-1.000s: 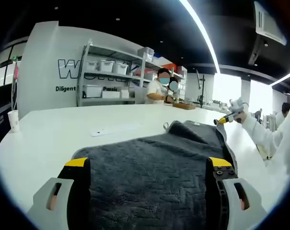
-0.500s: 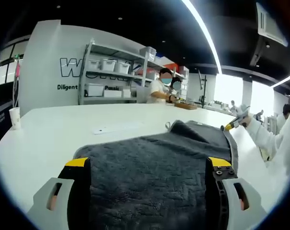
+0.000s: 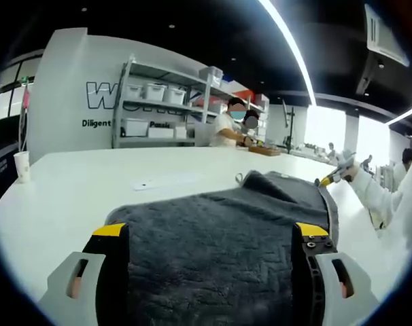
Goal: Open the folded towel by lifting each exposed corner and separating the folded layers until the towel lies flat within the target outline without major curled edges
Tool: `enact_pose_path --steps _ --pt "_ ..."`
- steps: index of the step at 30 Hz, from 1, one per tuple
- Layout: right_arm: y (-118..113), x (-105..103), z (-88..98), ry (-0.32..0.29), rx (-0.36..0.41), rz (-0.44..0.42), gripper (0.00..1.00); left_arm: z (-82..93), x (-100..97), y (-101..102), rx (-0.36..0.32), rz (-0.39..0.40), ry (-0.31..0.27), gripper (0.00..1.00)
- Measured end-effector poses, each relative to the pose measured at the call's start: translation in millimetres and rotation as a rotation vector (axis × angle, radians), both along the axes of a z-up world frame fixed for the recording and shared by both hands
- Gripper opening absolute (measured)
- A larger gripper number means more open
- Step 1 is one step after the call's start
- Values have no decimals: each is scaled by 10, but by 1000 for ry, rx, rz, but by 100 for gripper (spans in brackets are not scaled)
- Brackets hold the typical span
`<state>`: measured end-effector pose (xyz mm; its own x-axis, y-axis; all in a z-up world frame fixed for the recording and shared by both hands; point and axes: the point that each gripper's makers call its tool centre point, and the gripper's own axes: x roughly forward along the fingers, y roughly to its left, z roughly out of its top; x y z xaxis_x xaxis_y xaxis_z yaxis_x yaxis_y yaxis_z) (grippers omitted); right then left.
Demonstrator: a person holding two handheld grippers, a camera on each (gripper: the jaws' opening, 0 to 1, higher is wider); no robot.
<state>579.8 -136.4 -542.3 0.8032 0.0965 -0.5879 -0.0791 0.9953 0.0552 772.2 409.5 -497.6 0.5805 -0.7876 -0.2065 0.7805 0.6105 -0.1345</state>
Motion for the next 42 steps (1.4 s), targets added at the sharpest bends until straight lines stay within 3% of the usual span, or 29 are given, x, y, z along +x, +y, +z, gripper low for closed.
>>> enact_pose_path --steps 3,6,11,14,18,24,28,35,42 --pt "-34 16 252 -114 19 -36 2 9 -2 -3 -4 -2 0 98" --pt "49 -44 488 -192 -12 -57 7 24 -1 -1 -4 -3 -4 98" --pt "36 -70 888 -295 -52 -88 19 38 -2 -4 -5 -4 -8 98" --pt "122 -77 1069 -323 -65 -80 29 32 -2 -4 -3 -3 -6 98" --pt "261 -39 1168 -307 -106 -43 45 19 6 3 1 -1 -2 98" --pt "490 11 1125 -256 -120 26 62 14 -5 0 4 0 -1 98" --pt "554 32 1094 -225 -127 34 78 6 -9 0 5 1 2 98" --pt "651 39 1036 -177 -126 52 98 -11 1 8 7 2 10 98" --pt "758 1 1029 -166 -94 78 99 -26 -7 11 10 7 15 98"
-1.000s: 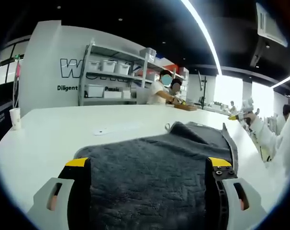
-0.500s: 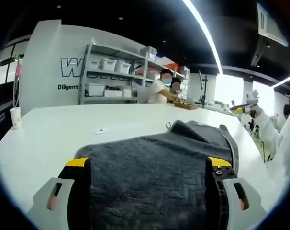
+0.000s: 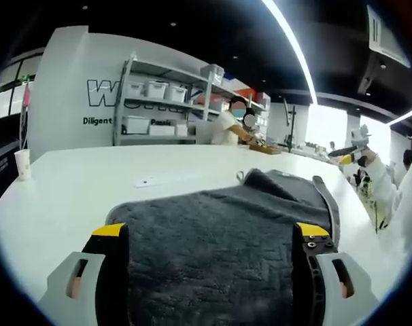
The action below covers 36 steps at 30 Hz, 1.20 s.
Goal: Open the folded towel by lifting each exposed corner and separating the folded layers until the towel lies flat within the target outline without major curled edges
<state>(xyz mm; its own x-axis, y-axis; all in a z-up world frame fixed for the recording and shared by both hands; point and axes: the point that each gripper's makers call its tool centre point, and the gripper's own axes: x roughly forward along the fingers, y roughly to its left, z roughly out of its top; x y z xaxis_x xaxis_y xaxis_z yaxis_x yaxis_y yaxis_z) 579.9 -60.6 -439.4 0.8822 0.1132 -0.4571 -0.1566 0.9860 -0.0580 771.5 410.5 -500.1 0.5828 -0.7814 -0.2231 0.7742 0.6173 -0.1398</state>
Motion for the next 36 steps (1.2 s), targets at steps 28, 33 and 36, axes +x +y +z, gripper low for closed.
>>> enact_pose_path --steps 28,33,36 --pt "173 -74 -282 58 21 -24 99 -163 860 415 65 -104 174 88" --pt "160 -55 -268 59 24 -29 99 -218 1113 336 57 -99 205 82" --pt "139 -56 -248 58 23 -35 99 -312 1251 275 119 -111 209 74"
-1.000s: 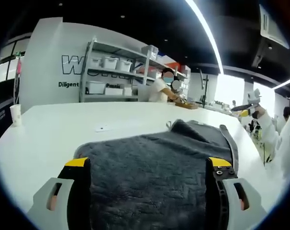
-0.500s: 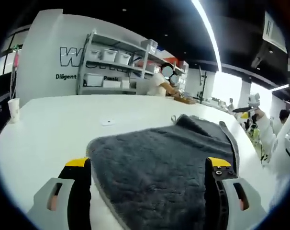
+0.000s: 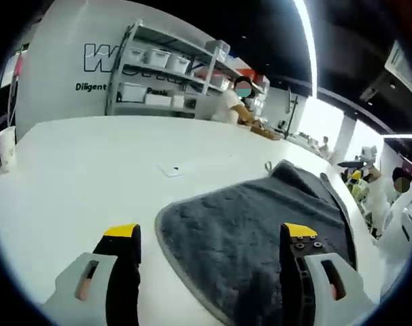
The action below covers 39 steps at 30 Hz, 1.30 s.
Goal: Open the folded towel by lifting each exposed corner and separating the folded layers until the towel lies flat within the target outline without major curled edges
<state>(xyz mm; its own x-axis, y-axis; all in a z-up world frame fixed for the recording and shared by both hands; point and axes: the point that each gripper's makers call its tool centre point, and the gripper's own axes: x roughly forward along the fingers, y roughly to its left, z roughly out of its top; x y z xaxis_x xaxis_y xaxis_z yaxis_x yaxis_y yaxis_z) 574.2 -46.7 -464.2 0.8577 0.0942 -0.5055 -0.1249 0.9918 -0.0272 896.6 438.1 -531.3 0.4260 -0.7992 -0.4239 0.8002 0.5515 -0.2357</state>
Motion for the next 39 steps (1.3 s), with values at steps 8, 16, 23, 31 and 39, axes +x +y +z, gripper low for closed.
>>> enact_pose_path --steps 8,16,23,31,39 --pt "-67 -33 69 -5 -11 -20 99 -159 306 -82 59 3 7 54" --pt "-114 -50 110 -5 -24 -37 99 -297 452 -95 174 -11 -29 33" --pt "-98 -23 78 5 -21 -35 99 -282 531 -96 256 -14 -100 20" --pt "-83 15 48 12 -18 -34 98 -278 584 -56 349 -29 -149 5" --pt "-113 7 78 11 -32 -40 98 -279 750 274 462 48 -168 4"
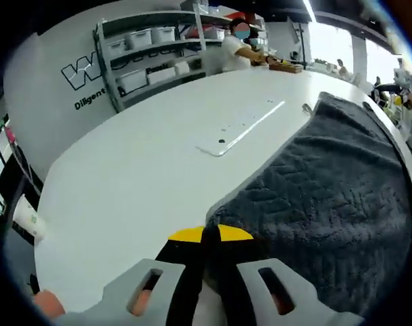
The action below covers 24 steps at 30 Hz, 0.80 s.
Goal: Open the folded towel by lifting each exposed corner and separating the folded layers until the towel lies flat within the target outline without major curled edges
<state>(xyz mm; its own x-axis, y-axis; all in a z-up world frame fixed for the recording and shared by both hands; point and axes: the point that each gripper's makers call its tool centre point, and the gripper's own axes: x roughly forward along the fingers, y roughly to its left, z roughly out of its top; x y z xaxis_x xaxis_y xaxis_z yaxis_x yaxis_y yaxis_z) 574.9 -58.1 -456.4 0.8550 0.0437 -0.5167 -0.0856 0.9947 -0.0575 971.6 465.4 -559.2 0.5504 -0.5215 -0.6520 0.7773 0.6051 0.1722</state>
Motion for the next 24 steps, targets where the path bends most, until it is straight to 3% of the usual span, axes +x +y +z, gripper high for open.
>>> enact_pose_path --steps 15,21,24 --pt "-34 -65 31 -5 -5 -17 97 -7 252 543 37 178 -14 4" --pt "-39 -96 35 -6 -4 -19 97 4 194 564 -83 246 50 7" --pt "-43 -106 42 -9 -3 -20 97 93 175 591 -118 256 31 11"
